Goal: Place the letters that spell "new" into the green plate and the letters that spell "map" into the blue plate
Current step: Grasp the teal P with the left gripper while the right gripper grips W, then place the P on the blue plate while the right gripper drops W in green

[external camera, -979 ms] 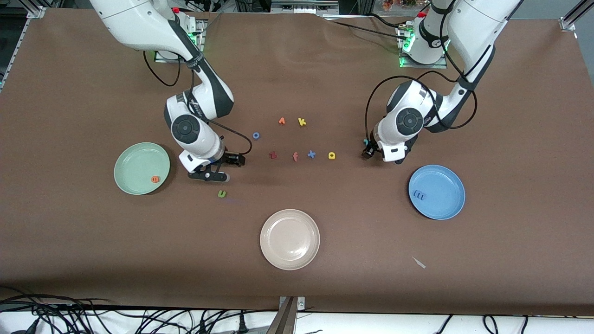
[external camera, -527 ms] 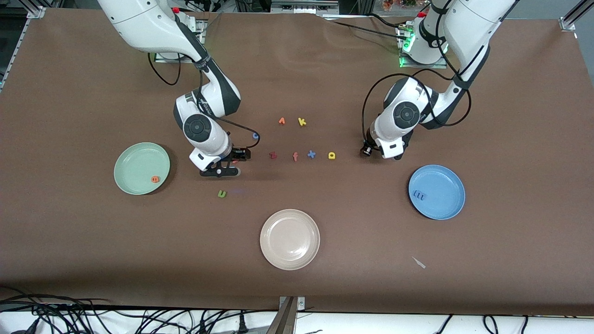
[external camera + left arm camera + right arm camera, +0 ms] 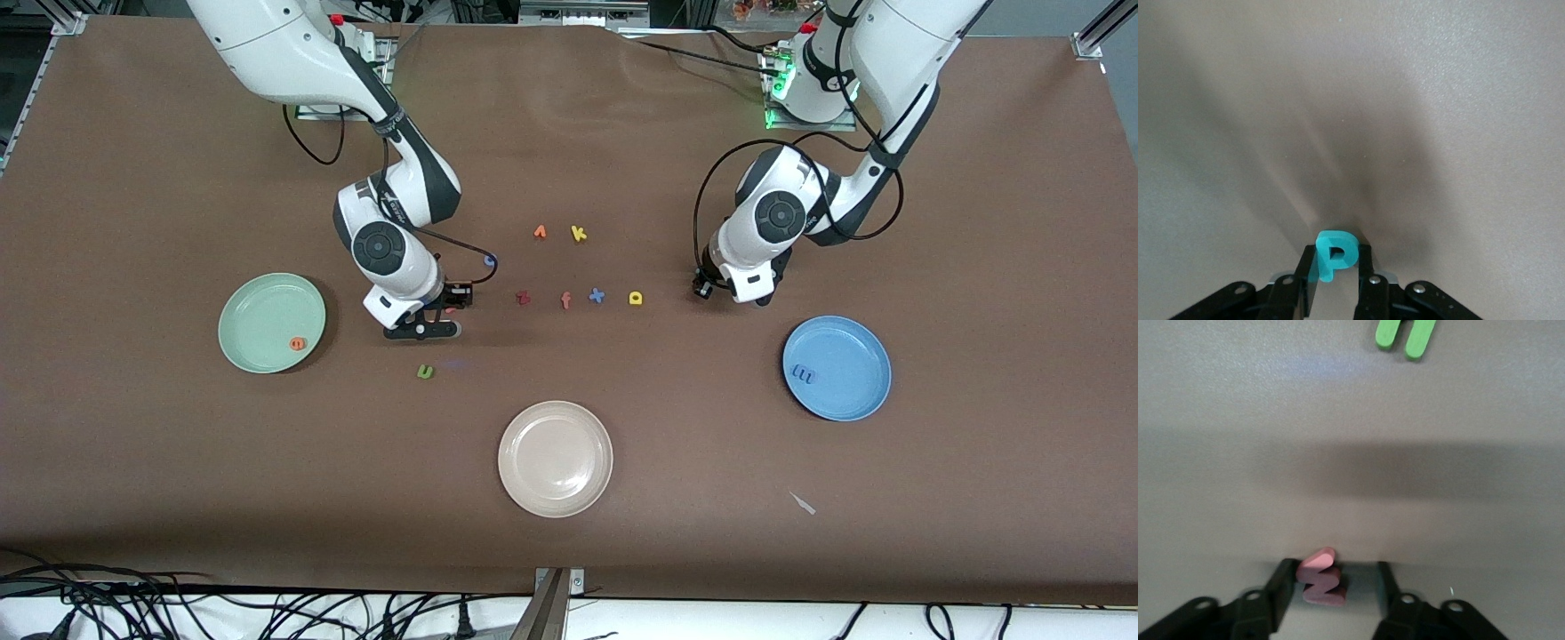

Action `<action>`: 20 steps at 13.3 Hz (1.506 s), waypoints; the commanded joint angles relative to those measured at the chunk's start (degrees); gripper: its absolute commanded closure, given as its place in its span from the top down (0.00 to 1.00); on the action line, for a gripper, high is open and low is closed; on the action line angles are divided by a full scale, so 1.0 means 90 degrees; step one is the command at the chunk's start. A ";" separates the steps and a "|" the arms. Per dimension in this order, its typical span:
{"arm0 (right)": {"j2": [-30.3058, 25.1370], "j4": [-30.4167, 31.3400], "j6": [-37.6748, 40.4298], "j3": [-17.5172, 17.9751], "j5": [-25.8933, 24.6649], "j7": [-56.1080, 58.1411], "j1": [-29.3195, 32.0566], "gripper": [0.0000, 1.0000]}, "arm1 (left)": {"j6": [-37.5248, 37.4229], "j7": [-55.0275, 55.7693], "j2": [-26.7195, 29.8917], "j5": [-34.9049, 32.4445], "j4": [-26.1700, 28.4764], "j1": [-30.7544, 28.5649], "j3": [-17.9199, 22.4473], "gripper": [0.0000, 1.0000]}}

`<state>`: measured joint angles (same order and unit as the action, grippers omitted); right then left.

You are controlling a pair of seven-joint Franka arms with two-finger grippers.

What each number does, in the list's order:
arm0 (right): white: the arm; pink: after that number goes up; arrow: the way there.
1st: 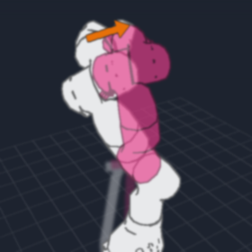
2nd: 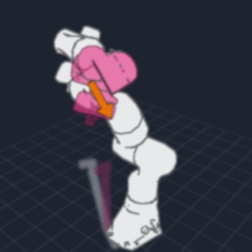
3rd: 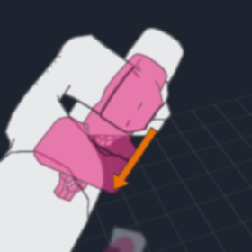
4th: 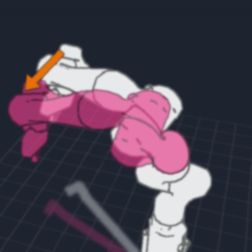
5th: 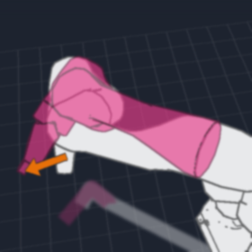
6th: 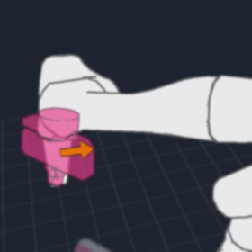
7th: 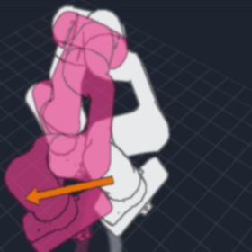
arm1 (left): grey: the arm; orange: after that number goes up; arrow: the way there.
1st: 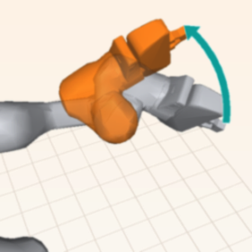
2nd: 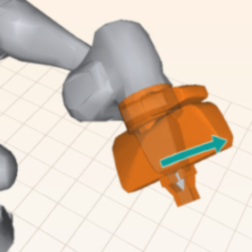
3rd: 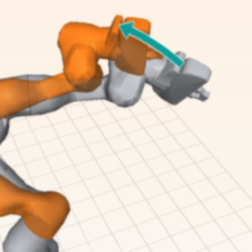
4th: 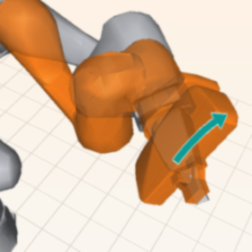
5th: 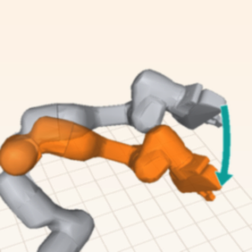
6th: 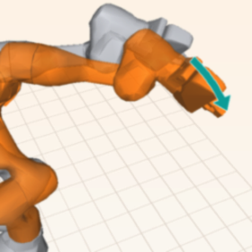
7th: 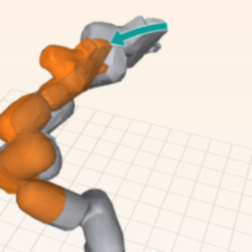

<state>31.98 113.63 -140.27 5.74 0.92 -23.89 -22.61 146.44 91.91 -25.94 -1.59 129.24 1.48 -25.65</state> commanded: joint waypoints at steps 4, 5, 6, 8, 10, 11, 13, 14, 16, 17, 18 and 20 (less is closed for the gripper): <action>0.0031 0.0021 -0.0108 0.0007 -0.0024 -0.0021 -0.0075 0.12 | -0.0196 -0.0006 0.0352 0.0089 0.0143 -0.0009 0.0009 0.08; 0.0041 0.0021 -0.0108 -0.0003 -0.0015 -0.0021 -0.0085 0.08 | -0.0371 -0.0045 0.0440 0.0070 0.0094 -0.0009 0.0009 0.08; 0.0041 -0.0028 -0.0069 -0.0003 -0.0014 -0.0021 -0.0066 0.03 | -0.0595 -0.0114 0.0480 0.0070 -0.0119 -0.0018 0.0028 0.08; -0.0066 -0.0271 0.0280 -0.0051 0.0044 0.0067 -0.0017 0.00 | -0.1501 -0.0473 0.0480 0.0070 -0.0713 -0.0125 0.0077 0.08; -0.0290 -0.0681 0.1303 -0.0401 0.0093 -0.0049 0.0032 0.00 | -0.2313 -0.1068 0.0480 -0.0114 -0.1203 -0.0417 0.0116 0.10; -0.0407 -0.0760 0.1676 -0.0606 0.0093 -0.0128 0.0042 0.00 | -0.2567 -0.1323 0.0480 -0.0309 -0.1350 -0.0612 0.0097 0.10; -0.0632 -0.0780 0.1913 -0.1114 0.0093 -0.0041 0.0042 0.00 | -0.2648 -0.1830 0.0432 -0.0622 -0.1527 -0.0857 0.0106 0.10; -0.0653 -0.0790 0.2155 -0.1339 0.0103 -0.0128 0.0042 0.00 | -0.2648 -0.2229 0.0422 -0.0759 -0.1595 -0.1071 0.0106 0.10; -0.0663 -0.0771 0.2489 -0.1837 0.0093 -0.0149 0.0042 0.00 | -0.2638 -0.3166 0.0218 -0.0926 -0.1878 -0.1530 0.0106 0.10; -0.0643 -0.0761 0.2538 -0.2032 0.0093 -0.0080 0.0052 0.00 | -0.2638 -0.3587 0.0062 -0.0936 -0.2043 -0.1677 0.0116 0.11; -0.0604 -0.0732 0.2645 -0.2150 0.0083 0.0114 0.0061 0.00 | -0.2629 -0.3929 -0.0133 -0.0936 -0.2209 -0.1804 0.0126 0.11; -0.0497 -0.0712 0.2607 -0.2239 0.0083 0.0446 0.0323 0.00 | -0.2522 -0.4448 -0.0543 -0.1014 -0.2483 -0.1951 0.0213 0.12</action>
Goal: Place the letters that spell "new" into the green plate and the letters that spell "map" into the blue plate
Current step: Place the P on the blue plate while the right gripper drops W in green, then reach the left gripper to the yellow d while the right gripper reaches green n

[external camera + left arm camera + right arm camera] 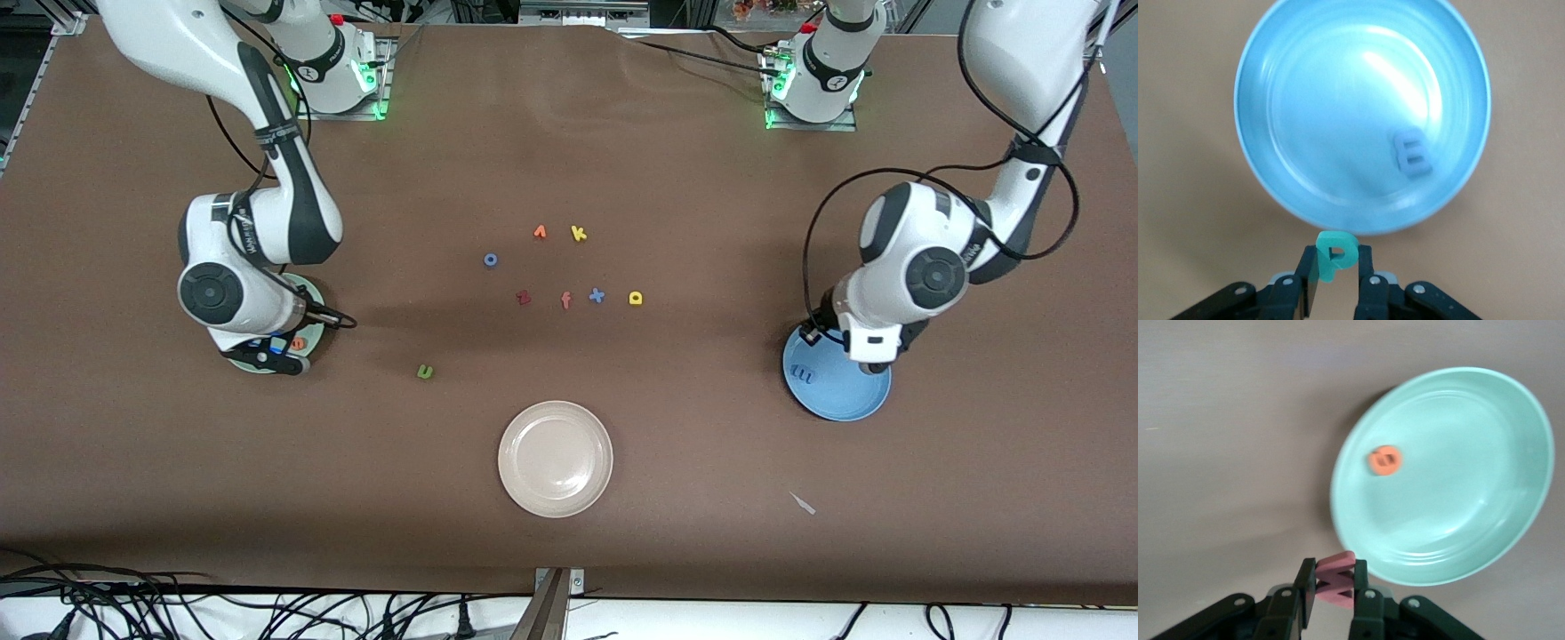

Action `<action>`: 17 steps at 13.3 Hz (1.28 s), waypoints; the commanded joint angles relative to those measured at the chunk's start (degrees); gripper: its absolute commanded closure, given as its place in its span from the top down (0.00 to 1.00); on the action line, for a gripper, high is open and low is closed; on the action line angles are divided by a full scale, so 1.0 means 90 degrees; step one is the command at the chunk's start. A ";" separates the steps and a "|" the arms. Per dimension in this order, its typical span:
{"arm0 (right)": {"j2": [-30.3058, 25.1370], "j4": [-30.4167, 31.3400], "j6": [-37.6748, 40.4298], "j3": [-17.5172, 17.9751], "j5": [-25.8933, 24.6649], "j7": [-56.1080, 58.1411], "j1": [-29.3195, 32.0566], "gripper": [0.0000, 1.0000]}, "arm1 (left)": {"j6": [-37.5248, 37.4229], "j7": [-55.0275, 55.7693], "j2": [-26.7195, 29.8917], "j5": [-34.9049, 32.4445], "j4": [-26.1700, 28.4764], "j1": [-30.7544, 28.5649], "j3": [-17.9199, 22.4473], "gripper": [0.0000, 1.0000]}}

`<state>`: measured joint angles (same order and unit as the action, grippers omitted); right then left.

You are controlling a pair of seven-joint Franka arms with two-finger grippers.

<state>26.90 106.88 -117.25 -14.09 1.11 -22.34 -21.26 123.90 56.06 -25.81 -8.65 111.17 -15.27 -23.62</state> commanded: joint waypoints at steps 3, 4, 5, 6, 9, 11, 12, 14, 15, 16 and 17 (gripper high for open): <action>0.0224 -0.0010 -0.0135 -0.0036 0.0062 0.0801 0.0564 0.16 | 0.0197 -0.0496 -0.0881 -0.0952 -0.0565 -0.0216 0.0066 0.23; 0.0282 -0.0010 -0.0233 -0.0036 0.0062 0.0831 0.0642 0.36 | 0.0227 -0.0515 -0.0960 -0.1031 -0.0565 -0.0246 0.0066 0.49; 0.0312 -0.0020 -0.0253 -0.0036 0.0071 0.0812 0.0662 0.82 | 0.0218 -0.0525 -0.0970 -0.1031 -0.0565 -0.0246 0.0066 0.99; 0.0302 -0.0029 -0.0244 -0.0036 0.0062 0.0822 0.0653 1.00 | 0.0189 -0.0525 -0.0941 -0.1031 -0.0565 -0.0246 0.0066 1.00; 0.0234 -0.0263 -0.0146 0.0032 0.0072 0.0724 0.0449 1.00 | 0.0072 -0.0418 -0.0737 -0.1012 -0.0565 -0.0169 -0.0099 1.00; 0.0234 -0.0380 -0.0126 0.0042 0.0081 0.0472 0.0244 1.00 | -0.0308 -0.0379 -0.0619 -0.0925 -0.0575 -0.0168 -0.0595 1.00; 0.0244 -0.0449 -0.0136 0.0071 0.0091 0.0209 0.0107 1.00 | -0.0358 -0.0176 -0.0619 -0.0914 -0.0575 -0.0159 -0.0907 1.00; 0.0273 -0.0711 -0.0136 0.0343 0.0323 -0.0444 0.0028 1.00 | -0.0358 0.0623 -0.0638 -0.0914 -0.0575 -0.0120 -0.1542 1.00; 0.0341 -0.0887 -0.0146 0.0470 0.0538 -0.0757 0.0028 1.00 | -0.0358 0.0685 -0.0657 -0.0924 -0.0575 -0.0003 -0.1806 1.00; 0.0457 -0.1034 -0.0194 0.0549 0.0695 -0.0992 0.0028 1.00 | -0.0358 0.0676 -0.0687 -0.0934 -0.0575 0.0191 -0.1906 1.00; 0.0546 -0.1161 -0.0214 0.0627 0.0909 -0.1178 0.0028 1.00 | -0.0300 0.0753 -0.0716 -0.0914 -0.0575 0.0551 -0.1907 1.00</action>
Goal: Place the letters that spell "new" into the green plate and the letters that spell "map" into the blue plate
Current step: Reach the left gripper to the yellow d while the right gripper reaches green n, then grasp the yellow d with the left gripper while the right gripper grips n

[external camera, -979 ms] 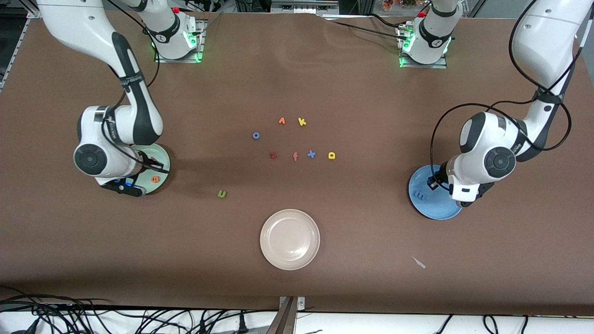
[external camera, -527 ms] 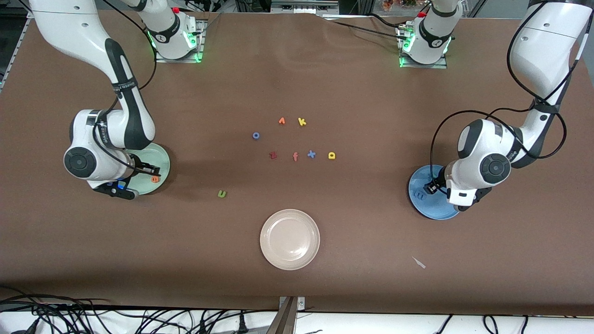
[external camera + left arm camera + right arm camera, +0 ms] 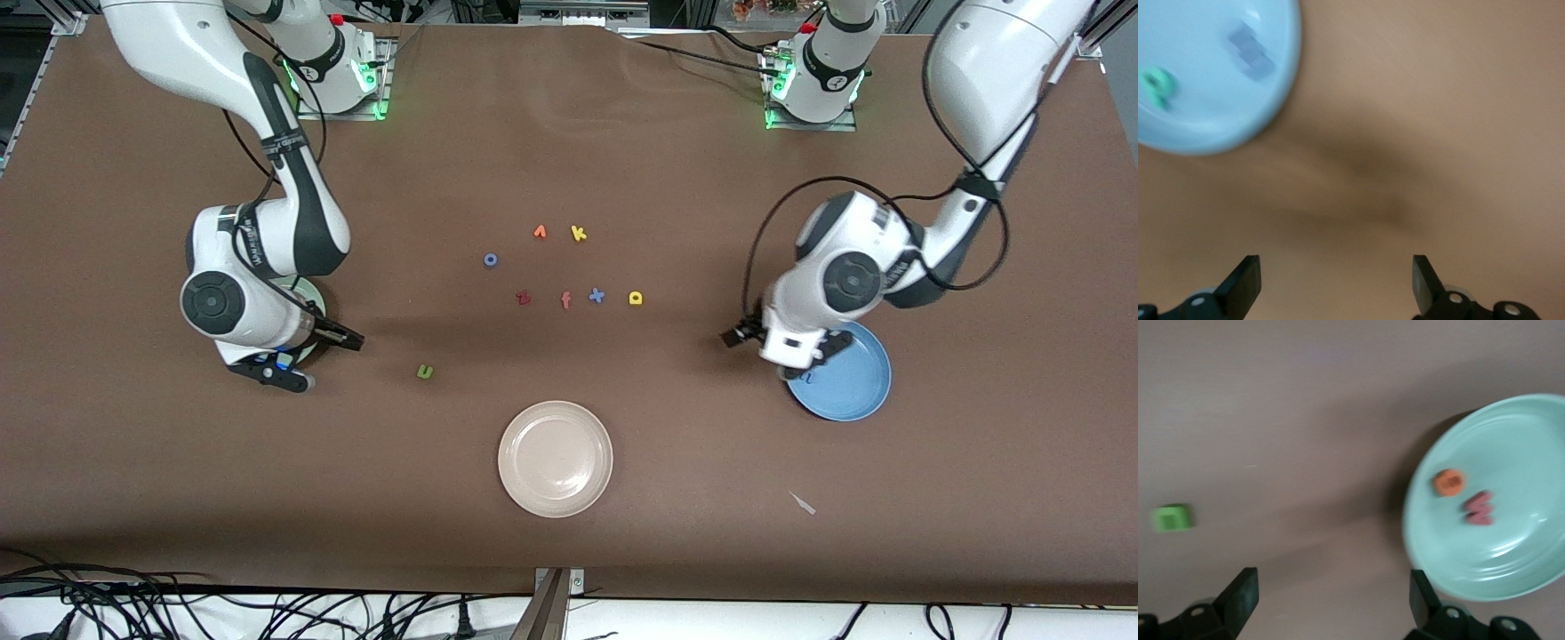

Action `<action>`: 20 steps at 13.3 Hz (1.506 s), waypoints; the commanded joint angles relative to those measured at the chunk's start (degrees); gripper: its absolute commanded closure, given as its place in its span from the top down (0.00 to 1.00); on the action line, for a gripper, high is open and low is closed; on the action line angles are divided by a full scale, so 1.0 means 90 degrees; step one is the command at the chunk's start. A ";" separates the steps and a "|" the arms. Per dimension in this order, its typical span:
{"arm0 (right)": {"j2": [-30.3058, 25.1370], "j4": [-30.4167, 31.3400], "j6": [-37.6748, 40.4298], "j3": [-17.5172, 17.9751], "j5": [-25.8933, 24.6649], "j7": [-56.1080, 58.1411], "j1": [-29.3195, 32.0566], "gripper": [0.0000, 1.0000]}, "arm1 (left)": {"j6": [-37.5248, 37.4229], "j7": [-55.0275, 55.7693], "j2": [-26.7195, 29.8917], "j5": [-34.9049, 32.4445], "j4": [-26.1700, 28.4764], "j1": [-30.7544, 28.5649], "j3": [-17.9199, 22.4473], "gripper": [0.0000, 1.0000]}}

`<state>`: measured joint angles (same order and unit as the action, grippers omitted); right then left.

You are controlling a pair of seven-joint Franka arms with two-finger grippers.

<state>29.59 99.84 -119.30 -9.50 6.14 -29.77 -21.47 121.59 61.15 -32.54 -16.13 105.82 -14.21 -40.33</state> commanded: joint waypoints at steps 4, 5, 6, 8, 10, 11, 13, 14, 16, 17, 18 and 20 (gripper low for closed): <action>0.0803 -0.0908 -0.0327 0.0284 0.0529 -0.1086 -0.0221 1.00 | 0.0696 0.0052 -0.0621 -0.0219 -0.0107 0.1548 0.0028 1.00; 0.0949 -0.0908 -0.0609 0.0284 0.0519 -0.1136 -0.0328 1.00 | 0.0951 -0.0084 -0.0767 -0.0364 -0.0107 0.1714 0.0028 1.00; 0.1115 -0.0908 -0.0863 0.0284 0.0500 -0.1136 -0.0445 1.00 | 0.1050 -0.0221 -0.0837 -0.0684 -0.0097 0.1793 0.0028 1.00; 0.1282 -0.0918 -0.1235 0.0284 0.0451 -0.1068 -0.0505 1.00 | 0.1041 -0.0300 -0.0905 -0.1271 -0.0097 0.1881 0.0028 1.00; 0.1380 -0.0928 -0.1422 0.0284 0.0451 -0.1039 -0.0505 0.99 | 0.1070 -0.0379 -0.1187 -0.1701 -0.0107 0.1872 0.0038 0.98; 0.1429 -0.0928 -0.1529 0.0284 0.0451 -0.1038 -0.0515 0.99 | 0.1070 -0.0359 -0.1266 -0.1906 -0.0117 0.1872 0.0067 0.94; 0.1526 -0.0908 -0.1802 0.0294 0.0470 -0.1038 -0.0573 0.91 | 0.1070 -0.0320 -0.1315 -0.1967 -0.0107 0.1872 0.0077 0.84; 0.1537 -0.0908 -0.1813 0.0284 0.0470 -0.1029 -0.0602 0.84 | 0.1070 -0.0320 -0.1325 -0.1967 -0.0107 0.1881 0.0086 0.79; 0.1644 -0.0918 -0.1872 0.0294 0.0470 -0.1029 -0.0632 0.81 | 0.1361 -0.0378 -0.1394 -0.1967 -0.0107 0.1872 0.0106 0.71; 0.1634 -0.0918 -0.1882 0.0294 0.0480 -0.1029 -0.0632 0.80 | 0.1460 -0.0379 -0.1394 -0.1977 -0.0107 0.1881 0.0212 0.64; 0.1663 -0.0918 -0.1891 0.0294 0.0480 -0.1029 -0.0632 0.78 | 0.1480 -0.0379 -0.1394 -0.1986 -0.0117 0.1882 0.0233 0.59; 0.1693 -0.0918 -0.1891 0.0294 0.0480 -0.1019 -0.0632 0.65 | 0.1481 -0.0379 -0.1394 -0.2055 -0.0117 0.1882 0.0233 0.34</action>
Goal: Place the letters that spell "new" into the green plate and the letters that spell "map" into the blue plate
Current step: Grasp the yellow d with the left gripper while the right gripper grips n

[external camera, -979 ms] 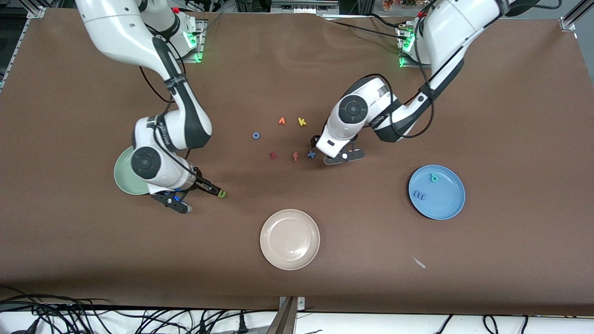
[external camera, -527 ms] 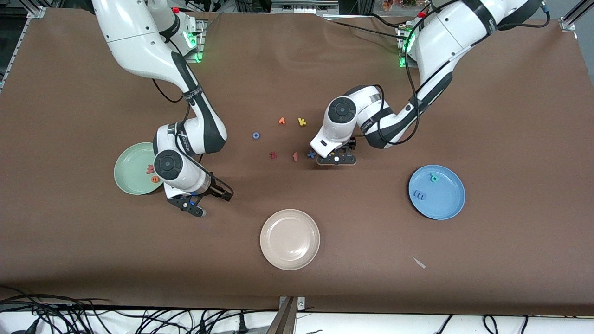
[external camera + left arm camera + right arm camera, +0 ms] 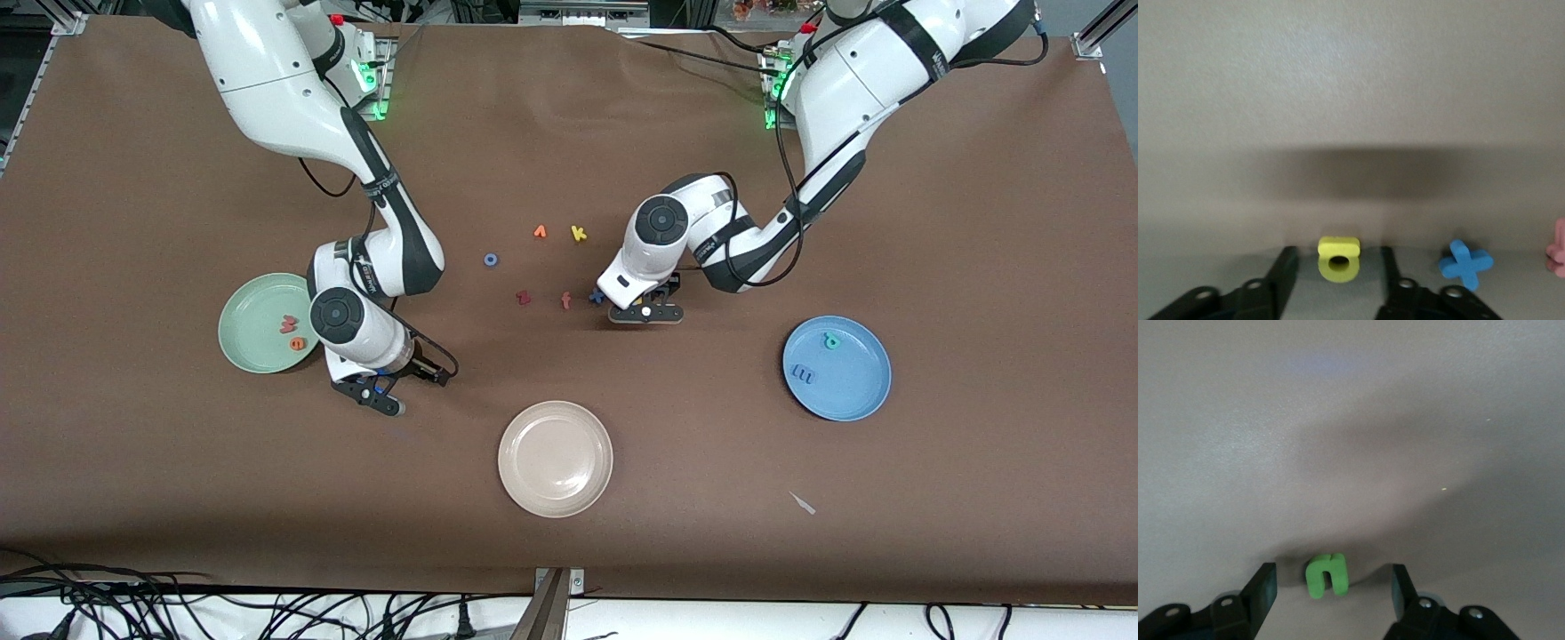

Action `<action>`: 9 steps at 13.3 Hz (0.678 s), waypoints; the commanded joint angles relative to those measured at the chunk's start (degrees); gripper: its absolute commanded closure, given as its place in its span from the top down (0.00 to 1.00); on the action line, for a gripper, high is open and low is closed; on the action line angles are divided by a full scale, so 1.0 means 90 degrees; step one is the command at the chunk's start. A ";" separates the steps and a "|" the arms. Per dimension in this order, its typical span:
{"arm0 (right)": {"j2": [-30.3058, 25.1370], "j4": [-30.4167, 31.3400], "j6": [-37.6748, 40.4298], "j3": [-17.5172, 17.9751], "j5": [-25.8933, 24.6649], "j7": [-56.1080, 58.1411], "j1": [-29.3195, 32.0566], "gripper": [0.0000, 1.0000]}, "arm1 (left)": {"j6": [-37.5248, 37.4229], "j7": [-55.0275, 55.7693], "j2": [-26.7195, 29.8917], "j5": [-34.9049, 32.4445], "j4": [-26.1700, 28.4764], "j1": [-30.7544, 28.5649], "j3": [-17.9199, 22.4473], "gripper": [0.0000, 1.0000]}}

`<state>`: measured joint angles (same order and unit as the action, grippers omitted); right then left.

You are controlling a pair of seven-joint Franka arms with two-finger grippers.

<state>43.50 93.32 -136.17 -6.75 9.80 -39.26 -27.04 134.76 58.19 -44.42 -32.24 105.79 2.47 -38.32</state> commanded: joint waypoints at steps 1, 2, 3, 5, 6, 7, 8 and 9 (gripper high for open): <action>0.0167 -0.0193 -0.0017 -0.0012 0.0074 0.0036 -0.0014 0.54 | 0.0017 -0.0050 -0.0075 -0.0333 -0.0113 0.0028 0.0020 0.32; 0.0167 -0.0193 -0.0026 -0.0012 0.0083 0.0036 -0.0004 0.42 | 0.0017 0.0028 -0.0075 -0.0430 -0.0104 0.0028 0.0020 0.19; 0.0186 -0.0193 -0.0036 -0.0012 0.0083 0.0036 -0.0013 0.21 | 0.0008 0.0048 -0.0036 -0.0431 -0.0104 0.0019 0.0010 0.07; 0.0216 -0.0193 -0.0173 0.0075 0.0122 -0.0003 -0.0004 0.00 | -0.0099 0.0009 0.0110 -0.0431 -0.0104 -0.0078 0.0000 0.01; 0.0206 -0.0203 -0.0163 0.0086 0.0122 0.0045 -0.0013 0.00 | -0.0274 -0.0049 0.0314 -0.0421 -0.0074 -0.0195 0.0000 0.01; 0.0158 -0.0300 -0.0076 0.0086 0.0122 0.0065 0.0015 0.00 | -0.0633 -0.0291 0.0442 -0.0421 -0.0084 -0.0544 -0.0087 0.02; 0.0138 -0.0407 0.0186 0.0076 0.0122 0.0085 0.0045 0.00 | -0.0888 -0.0777 0.0520 -0.0334 -0.0103 -0.0877 -0.0184 0.02; 0.0118 -0.0582 0.0459 0.0066 0.0122 0.0094 0.0064 0.00 | -0.1094 -0.1188 0.0647 -0.0314 -0.0103 -0.1218 -0.0263 0.02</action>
<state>43.75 91.82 -135.72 -6.44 9.81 -39.26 -27.06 128.66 53.62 -41.90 -33.94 103.99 -2.44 -38.72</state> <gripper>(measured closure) 0.736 0.727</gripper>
